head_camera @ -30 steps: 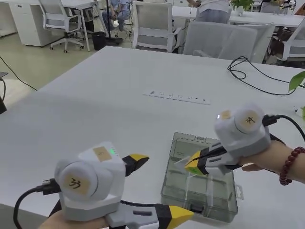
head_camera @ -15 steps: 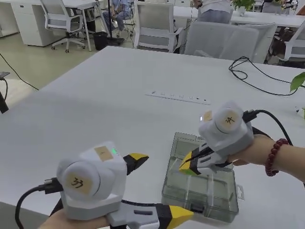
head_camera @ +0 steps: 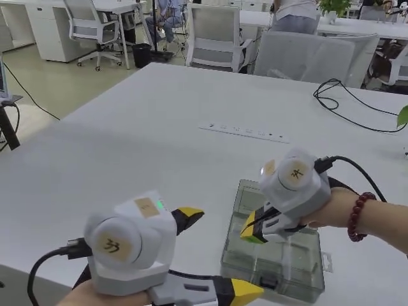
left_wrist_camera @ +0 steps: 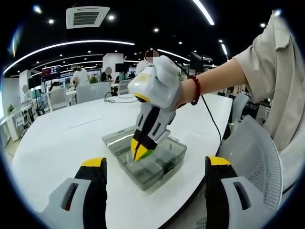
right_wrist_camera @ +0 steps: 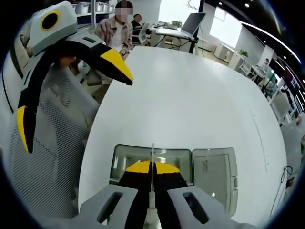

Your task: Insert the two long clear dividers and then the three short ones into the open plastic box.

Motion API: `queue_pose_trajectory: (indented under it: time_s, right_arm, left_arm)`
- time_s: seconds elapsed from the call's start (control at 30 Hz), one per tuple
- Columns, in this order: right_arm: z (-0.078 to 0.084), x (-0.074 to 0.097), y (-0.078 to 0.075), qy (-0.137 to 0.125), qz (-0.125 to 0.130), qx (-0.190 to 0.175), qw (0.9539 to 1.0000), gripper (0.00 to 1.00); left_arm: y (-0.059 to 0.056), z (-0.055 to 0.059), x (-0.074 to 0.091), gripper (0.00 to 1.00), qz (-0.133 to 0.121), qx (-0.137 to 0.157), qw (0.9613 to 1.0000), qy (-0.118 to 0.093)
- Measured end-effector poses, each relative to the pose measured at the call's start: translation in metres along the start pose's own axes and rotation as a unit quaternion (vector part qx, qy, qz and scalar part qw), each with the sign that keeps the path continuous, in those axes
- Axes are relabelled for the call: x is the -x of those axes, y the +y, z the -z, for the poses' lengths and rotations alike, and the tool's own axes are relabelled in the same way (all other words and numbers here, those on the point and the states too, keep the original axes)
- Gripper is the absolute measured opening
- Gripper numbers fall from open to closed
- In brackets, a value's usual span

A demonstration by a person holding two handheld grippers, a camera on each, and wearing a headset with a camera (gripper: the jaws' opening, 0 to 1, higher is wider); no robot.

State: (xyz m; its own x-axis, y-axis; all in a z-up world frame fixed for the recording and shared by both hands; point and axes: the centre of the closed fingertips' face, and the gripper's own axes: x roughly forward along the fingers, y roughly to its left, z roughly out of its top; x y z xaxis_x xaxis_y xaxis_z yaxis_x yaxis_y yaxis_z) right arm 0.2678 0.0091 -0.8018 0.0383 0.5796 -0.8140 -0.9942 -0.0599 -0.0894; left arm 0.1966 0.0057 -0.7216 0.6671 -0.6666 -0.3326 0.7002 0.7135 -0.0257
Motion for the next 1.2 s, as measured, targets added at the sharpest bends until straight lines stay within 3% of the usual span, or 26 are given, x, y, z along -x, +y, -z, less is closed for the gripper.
queue_pose_trajectory:
  time_s: [0.5, 0.87, 1.2]
  right_arm:
    - [0.010, -0.013, 0.000, 0.024, -0.010, -0.007, 0.9996, 0.02]
    - [0.003, 0.001, 0.000, 0.005, -0.002, -0.010, 0.9999, 0.02]
    - [0.003, -0.005, 0.000, 0.003, 0.002, -0.015, 0.9999, 0.02]
  left_arm:
    - [-0.001, 0.002, -0.001, 0.86, 0.000, -0.006, 1.0000, 0.006]
    - [-0.001, 0.002, -0.001, 0.86, 0.000, -0.009, 0.9999, 0.006]
    - [-0.002, 0.003, -0.001, 0.85, 0.002, -0.012, 0.9999, 0.009]
